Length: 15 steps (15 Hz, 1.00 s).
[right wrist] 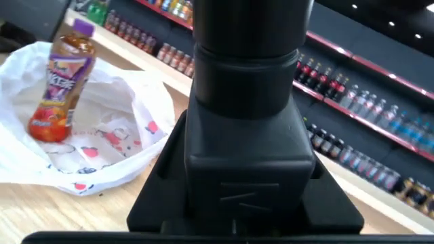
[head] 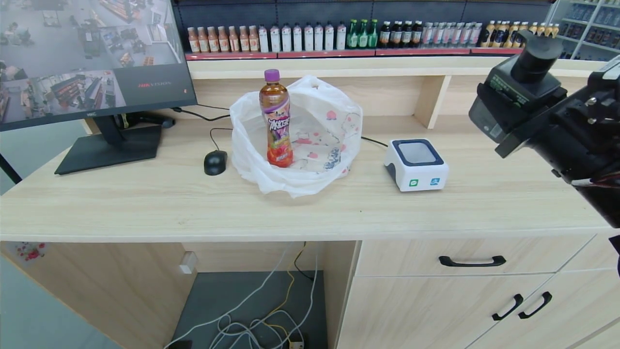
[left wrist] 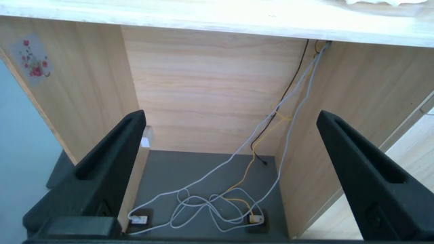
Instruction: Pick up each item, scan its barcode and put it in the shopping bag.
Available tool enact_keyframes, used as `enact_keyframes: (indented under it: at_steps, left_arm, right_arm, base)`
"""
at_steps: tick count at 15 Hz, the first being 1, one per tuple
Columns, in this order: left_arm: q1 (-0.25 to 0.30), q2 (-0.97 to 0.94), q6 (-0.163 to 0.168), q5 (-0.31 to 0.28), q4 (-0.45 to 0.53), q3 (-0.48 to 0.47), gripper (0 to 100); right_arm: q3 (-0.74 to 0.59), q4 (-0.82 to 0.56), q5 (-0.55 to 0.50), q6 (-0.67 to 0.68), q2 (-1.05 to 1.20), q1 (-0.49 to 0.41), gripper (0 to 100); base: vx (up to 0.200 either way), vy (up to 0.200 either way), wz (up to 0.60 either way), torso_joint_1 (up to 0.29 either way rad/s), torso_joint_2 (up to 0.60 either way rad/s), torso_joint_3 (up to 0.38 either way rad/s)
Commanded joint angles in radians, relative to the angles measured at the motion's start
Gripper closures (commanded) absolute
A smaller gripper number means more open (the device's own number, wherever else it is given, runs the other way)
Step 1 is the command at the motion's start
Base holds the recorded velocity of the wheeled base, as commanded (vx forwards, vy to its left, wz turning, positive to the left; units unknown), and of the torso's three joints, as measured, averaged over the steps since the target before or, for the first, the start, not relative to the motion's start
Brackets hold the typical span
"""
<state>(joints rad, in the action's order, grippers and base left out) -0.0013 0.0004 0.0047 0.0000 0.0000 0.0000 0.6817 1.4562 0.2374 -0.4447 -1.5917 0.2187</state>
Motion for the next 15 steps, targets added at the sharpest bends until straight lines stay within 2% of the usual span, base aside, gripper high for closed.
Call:
enact_keyframes:
  at_steps: [1, 3, 8, 10, 12, 15]
  left_arm:
    - [0.0, 0.0, 0.0, 0.0, 0.0, 0.0, 0]
    - [0.0, 0.0, 0.0, 0.0, 0.0, 0.0, 0]
    - [0.0, 0.0, 0.0, 0.0, 0.0, 0.0, 0]
    - [0.0, 0.0, 0.0, 0.0, 0.0, 0.0, 0]
    - [0.0, 0.0, 0.0, 0.0, 0.0, 0.0, 0]
    - [0.001, 0.0, -0.003, 0.0, 0.0, 0.0, 0]
  right_arm:
    - [-0.056, 0.016, -0.168, 0.069, 0.047, 0.073, 100]
    - [-0.146, 0.033, -0.285, 0.124, 0.073, 0.166, 100]
    - [-0.241, 0.064, -0.366, 0.268, -0.002, 0.192, 100]
    - [-0.215, 0.07, -0.383, 0.325, -0.028, 0.186, 100]
    - [-0.134, 0.07, -0.454, 0.359, -0.07, 0.186, 100]
    - [-0.074, 0.07, -0.466, 0.373, -0.091, 0.185, 100]
  base:
    - [0.0, 0.0, 0.0, 0.0, 0.0, 0.0]
    - [0.0, 0.0, 0.0, 0.0, 0.0, 0.0]
    - [0.0, 0.0, 0.0, 0.0, 0.0, 0.0]
    - [0.0, 0.0, 0.0, 0.0, 0.0, 0.0]
    - [0.0, 0.2, 0.0, 0.0, 0.0, -0.002]
    - [0.0, 0.2, 0.0, 0.001, 0.0, 0.001]
